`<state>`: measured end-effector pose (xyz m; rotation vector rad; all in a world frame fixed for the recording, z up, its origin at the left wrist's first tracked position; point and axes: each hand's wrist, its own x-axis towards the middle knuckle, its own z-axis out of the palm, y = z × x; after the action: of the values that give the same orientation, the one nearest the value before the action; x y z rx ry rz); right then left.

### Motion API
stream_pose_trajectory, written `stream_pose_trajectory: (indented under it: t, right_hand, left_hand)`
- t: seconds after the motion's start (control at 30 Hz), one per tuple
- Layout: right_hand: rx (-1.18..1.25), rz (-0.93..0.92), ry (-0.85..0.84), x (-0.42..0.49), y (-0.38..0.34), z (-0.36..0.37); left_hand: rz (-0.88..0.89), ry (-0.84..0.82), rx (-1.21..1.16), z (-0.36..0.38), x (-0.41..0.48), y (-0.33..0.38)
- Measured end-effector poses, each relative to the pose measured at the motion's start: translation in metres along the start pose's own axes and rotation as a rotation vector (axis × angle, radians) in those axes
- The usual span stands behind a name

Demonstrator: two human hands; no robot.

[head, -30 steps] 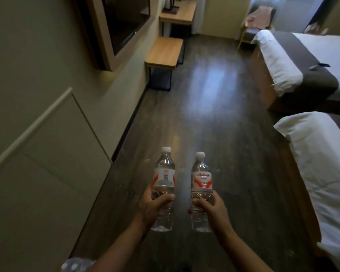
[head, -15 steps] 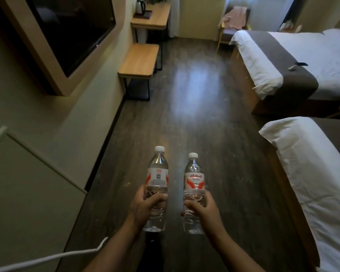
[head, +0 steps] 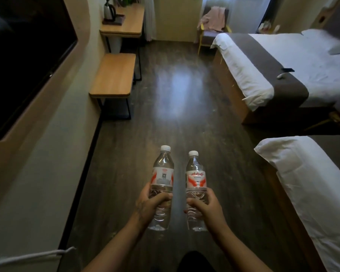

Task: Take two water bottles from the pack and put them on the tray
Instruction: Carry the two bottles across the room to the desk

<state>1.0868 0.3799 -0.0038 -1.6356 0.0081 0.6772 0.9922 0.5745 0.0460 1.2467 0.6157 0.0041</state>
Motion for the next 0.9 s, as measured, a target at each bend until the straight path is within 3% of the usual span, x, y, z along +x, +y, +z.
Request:
stream_pose_trajectory:
  t: [0.37, 0.9]
  right_hand:
    - [0.022, -0.096, -0.028, 0.283, -0.13, -0.002]
    - [0.036, -0.089, -0.046, 0.664, -0.327, 0.018]
  left_hand:
    - [0.018, 0.08, 0.053, 0.006, 0.276, 0.123]
    - [0.033, 0.183, -0.028, 0.012, 0.636, 0.326]
